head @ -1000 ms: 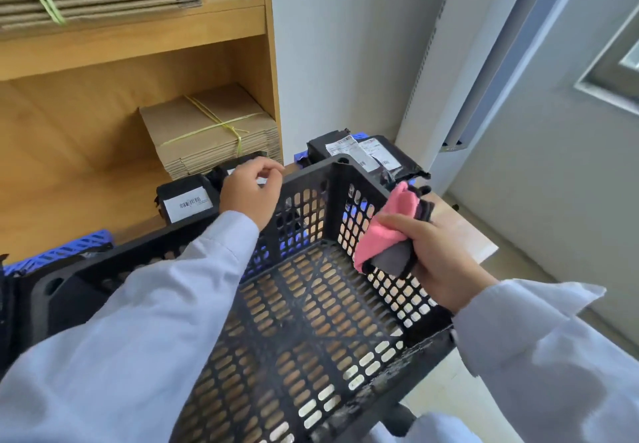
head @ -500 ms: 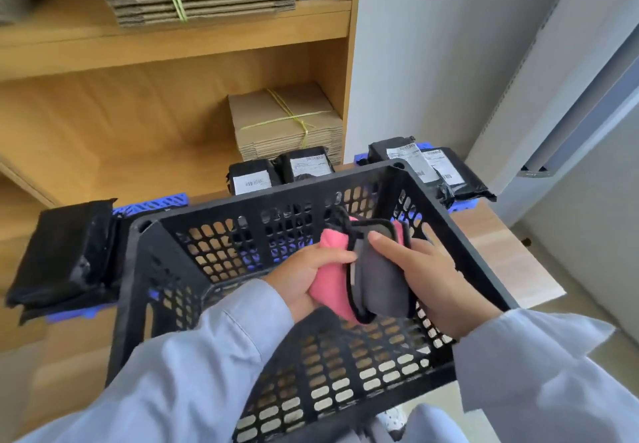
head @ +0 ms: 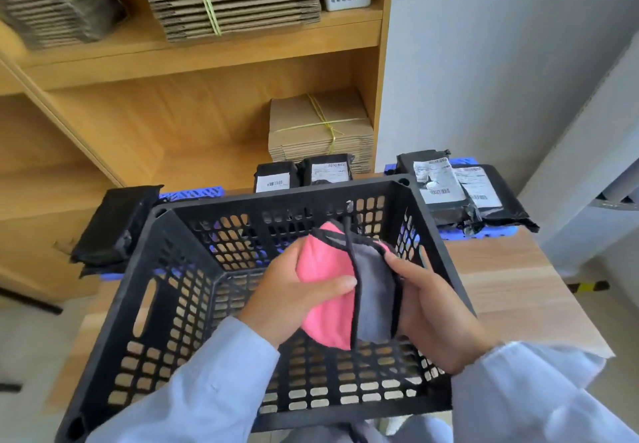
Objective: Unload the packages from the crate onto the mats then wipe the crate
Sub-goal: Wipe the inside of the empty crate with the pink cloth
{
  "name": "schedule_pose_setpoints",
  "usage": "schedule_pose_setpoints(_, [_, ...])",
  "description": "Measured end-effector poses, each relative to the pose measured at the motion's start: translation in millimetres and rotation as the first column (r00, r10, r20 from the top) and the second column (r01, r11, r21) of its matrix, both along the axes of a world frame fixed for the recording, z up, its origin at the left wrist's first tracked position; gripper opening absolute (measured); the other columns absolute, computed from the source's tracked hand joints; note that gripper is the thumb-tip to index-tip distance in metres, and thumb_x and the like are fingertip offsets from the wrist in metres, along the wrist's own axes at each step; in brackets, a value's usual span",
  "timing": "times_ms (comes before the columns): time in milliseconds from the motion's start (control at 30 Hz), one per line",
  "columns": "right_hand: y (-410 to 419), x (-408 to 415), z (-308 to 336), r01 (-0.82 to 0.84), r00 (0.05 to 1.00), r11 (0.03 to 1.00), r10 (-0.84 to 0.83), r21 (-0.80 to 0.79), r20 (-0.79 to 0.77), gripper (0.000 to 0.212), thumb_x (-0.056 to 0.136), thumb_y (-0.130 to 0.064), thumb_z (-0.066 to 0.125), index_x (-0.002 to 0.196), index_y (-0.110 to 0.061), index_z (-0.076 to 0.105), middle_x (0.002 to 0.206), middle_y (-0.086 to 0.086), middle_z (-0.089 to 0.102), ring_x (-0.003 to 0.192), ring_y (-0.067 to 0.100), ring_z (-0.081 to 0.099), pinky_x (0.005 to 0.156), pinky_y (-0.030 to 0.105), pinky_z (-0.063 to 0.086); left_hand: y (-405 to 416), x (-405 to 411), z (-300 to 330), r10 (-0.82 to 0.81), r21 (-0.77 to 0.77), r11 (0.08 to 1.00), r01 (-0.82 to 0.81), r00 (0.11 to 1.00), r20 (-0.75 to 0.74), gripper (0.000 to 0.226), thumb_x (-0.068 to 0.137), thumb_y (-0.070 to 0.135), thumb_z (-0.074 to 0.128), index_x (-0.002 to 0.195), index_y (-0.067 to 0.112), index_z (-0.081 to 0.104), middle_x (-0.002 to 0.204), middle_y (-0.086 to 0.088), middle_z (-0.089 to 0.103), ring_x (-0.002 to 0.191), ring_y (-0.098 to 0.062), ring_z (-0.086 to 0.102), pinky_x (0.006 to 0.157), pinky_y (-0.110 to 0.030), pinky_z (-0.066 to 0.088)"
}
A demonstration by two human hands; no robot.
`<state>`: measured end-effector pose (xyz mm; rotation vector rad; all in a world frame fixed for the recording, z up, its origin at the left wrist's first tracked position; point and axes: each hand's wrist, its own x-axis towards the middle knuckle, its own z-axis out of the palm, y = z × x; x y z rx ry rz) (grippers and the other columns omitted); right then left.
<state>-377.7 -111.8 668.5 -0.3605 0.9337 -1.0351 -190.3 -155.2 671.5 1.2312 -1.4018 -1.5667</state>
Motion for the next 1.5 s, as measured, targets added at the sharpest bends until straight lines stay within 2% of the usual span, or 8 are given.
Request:
schedule_pose_setpoints(300, [3.1, -32.9, -3.1, -0.069, 0.970, 0.997, 0.077, -0.045, 0.230, 0.047, 0.098, -0.041, 0.044, 0.123, -0.010, 0.070, 0.127, 0.012, 0.067, 0.116, 0.026, 0.065, 0.099, 0.043, 0.049, 14.5, -18.9, 10.3, 0.140, -0.260, 0.959, -0.116, 0.987, 0.078, 0.037, 0.071, 0.018, 0.077, 0.103, 0.037, 0.074, 0.120, 0.006, 0.068, 0.114, -0.011, 0.062, 0.094, -0.034, 0.049])
schedule_pose_setpoints(467, [-6.7, -46.1, -9.2, -0.019, 0.967, 1.000, 0.015, 0.013, 0.254, 0.040, 0.090, -0.030, 0.056, 0.112, 0.001, 0.069, 0.126, 0.021, 0.065, 0.113, 0.031, 0.062, 0.110, 0.053, 0.037, 12.7, -11.2, 23.0, 0.227, -0.178, 0.943, -0.282, 0.934, -0.276, 0.053, 0.062, 0.018, 0.081, 0.113, 0.013, 0.068, 0.107, -0.009, 0.071, 0.103, -0.024, 0.066, 0.089, -0.030, 0.052])
schedule_pose_setpoints(633, [-15.6, -58.9, -7.3, 0.175, 0.940, 0.982, -0.187, 0.067, 0.284, 0.021, 0.075, -0.013, 0.062, 0.095, -0.007, 0.063, 0.096, 0.010, 0.063, 0.094, 0.024, 0.059, 0.102, 0.040, 0.041, 16.2, 4.0, 12.7, 0.361, 0.135, 0.924, -0.358, 0.695, -0.622, 0.019, 0.068, 0.015, 0.078, 0.082, 0.014, 0.066, 0.117, -0.011, 0.061, 0.114, -0.029, 0.054, 0.107, -0.047, 0.037])
schedule_pose_setpoints(833, [-25.9, -53.1, 11.3, 0.079, 0.990, 0.982, -0.057, -0.173, 0.127, 0.037, 0.087, -0.022, 0.058, 0.120, -0.007, 0.051, 0.119, 0.030, 0.054, 0.121, 0.039, 0.058, 0.104, 0.053, 0.046, 31.5, -23.9, -6.1, 0.738, 0.696, 0.655, -0.294, 0.444, -0.508, 0.027, 0.094, 0.027, 0.052, 0.097, 0.001, 0.059, 0.094, -0.018, 0.065, 0.094, -0.035, 0.067, 0.082, -0.050, 0.053])
schedule_pose_setpoints(1067, [-48.8, -58.0, 36.3, 0.059, 0.992, 0.963, -0.085, -0.261, -0.089, 0.007, 0.096, -0.003, 0.051, 0.101, -0.005, 0.055, 0.096, 0.019, 0.067, 0.086, 0.026, 0.071, 0.078, 0.038, 0.060, 22.3, -16.7, -28.4, 0.677, 0.769, 0.623, -0.144, 0.592, -0.437, 0.071, 0.068, -0.019, 0.059, 0.136, -0.003, 0.046, 0.122, -0.025, 0.063, 0.106, -0.035, 0.067, 0.085, -0.047, 0.056])
schedule_pose_setpoints(1200, [-56.3, -54.8, 31.6, 0.108, 0.972, 0.985, -0.133, -0.134, -0.192, 0.008, 0.094, -0.002, 0.057, 0.089, -0.008, 0.058, 0.082, 0.012, 0.070, 0.077, 0.021, 0.074, 0.068, 0.032, 0.060, 14.0, 3.9, -29.1, 0.678, 0.792, 0.593, -0.144, 0.620, -0.395, 0.048, 0.076, -0.013, 0.061, 0.124, -0.012, 0.055, 0.117, -0.026, 0.066, 0.110, -0.033, 0.066, 0.090, -0.037, 0.055])
schedule_pose_setpoints(1300, [-59.5, -44.4, 17.4, 0.154, 0.944, 0.988, -0.156, -0.028, -0.291, 0.002, 0.092, -0.006, 0.062, 0.091, -0.006, 0.061, 0.070, 0.008, 0.066, 0.069, 0.021, 0.073, 0.062, 0.030, 0.060, 4.8, 17.2, -27.1, 0.731, 0.823, 0.506, -0.256, 0.634, -0.252, 0.023, 0.084, -0.004, 0.066, 0.107, -0.008, 0.064, 0.096, -0.020, 0.073, 0.084, -0.025, 0.074, 0.069, -0.031, 0.061])
schedule_pose_setpoints(1500, [-57.7, -13.6, -13.5, 0.233, 0.910, 0.955, -0.147, 0.185, -0.387, 0.005, 0.090, -0.017, 0.069, 0.092, -0.015, 0.065, 0.078, 0.004, 0.067, 0.067, 0.016, 0.065, 0.054, 0.029, 0.054, -11.0, 31.0, -35.9, 0.671, 0.807, 0.468, -0.360, 0.739, -0.059, 0.035, 0.082, 0.021, 0.076, 0.111, 0.004, 0.067, 0.088, -0.011, 0.072, 0.076, -0.019, 0.068, 0.040, -0.019, 0.051])
